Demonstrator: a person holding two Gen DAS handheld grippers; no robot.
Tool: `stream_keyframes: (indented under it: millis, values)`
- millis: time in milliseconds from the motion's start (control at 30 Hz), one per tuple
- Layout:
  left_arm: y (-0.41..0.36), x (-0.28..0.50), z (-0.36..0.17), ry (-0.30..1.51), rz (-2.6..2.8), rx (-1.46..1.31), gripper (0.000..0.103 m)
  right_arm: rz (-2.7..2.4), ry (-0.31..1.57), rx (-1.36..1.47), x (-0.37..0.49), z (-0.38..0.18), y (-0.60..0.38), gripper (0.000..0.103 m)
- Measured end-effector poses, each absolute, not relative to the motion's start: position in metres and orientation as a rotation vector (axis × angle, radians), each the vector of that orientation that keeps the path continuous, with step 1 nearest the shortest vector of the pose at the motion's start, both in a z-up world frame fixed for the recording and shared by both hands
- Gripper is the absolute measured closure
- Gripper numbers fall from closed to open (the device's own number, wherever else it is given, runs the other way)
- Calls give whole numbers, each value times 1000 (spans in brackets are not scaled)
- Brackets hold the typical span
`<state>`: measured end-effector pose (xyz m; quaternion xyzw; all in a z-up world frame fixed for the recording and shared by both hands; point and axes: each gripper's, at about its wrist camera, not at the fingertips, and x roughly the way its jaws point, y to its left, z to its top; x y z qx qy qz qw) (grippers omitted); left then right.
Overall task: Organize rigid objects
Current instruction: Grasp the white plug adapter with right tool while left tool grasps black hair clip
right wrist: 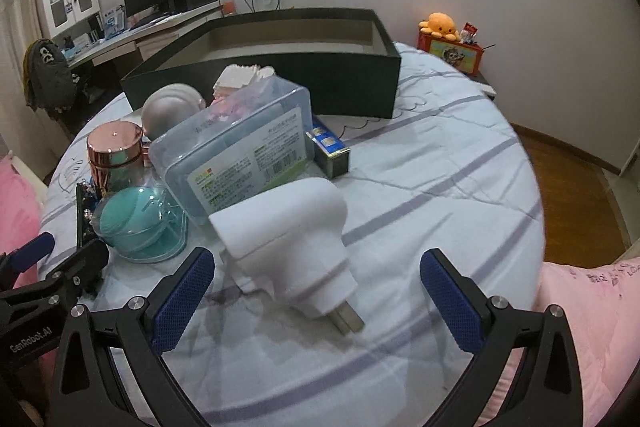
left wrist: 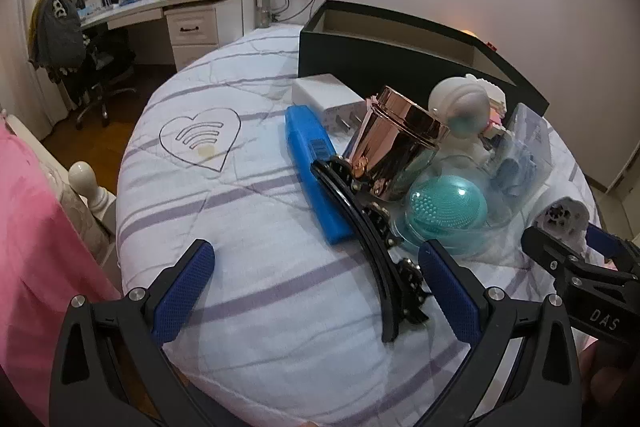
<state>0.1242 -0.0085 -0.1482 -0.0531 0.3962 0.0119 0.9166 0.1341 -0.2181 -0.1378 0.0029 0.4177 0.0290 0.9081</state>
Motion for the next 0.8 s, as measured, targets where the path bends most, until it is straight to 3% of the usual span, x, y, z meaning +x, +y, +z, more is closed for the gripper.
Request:
stream_keyframes:
  millis: [167, 233, 300, 333, 433, 600, 800]
  values:
    - [-8, 127, -151, 803, 10, -102, 2, 78, 862, 8, 141, -142, -217, 10]
    - [-7, 126, -152, 801, 8, -94, 7, 91, 854, 1, 141, -142, -215, 20]
    - [-9, 126, -153, 798, 17, -58, 20, 85, 849, -14, 141, -141, -214, 40]
    - [-9, 125, -153, 796, 18, -50, 24, 90, 844, -9, 140, -139, -214, 42]
    - [-7, 122, -150, 793, 8, -47, 41, 100, 841, 14, 138, -139, -217, 43]
    - [4, 117, -146, 797, -17, -77, 79, 103, 832, 43, 132, -134, -219, 43]
    - [18, 110, -143, 795, -55, -131, 81, 98, 815, 46, 123, -127, -219, 43]
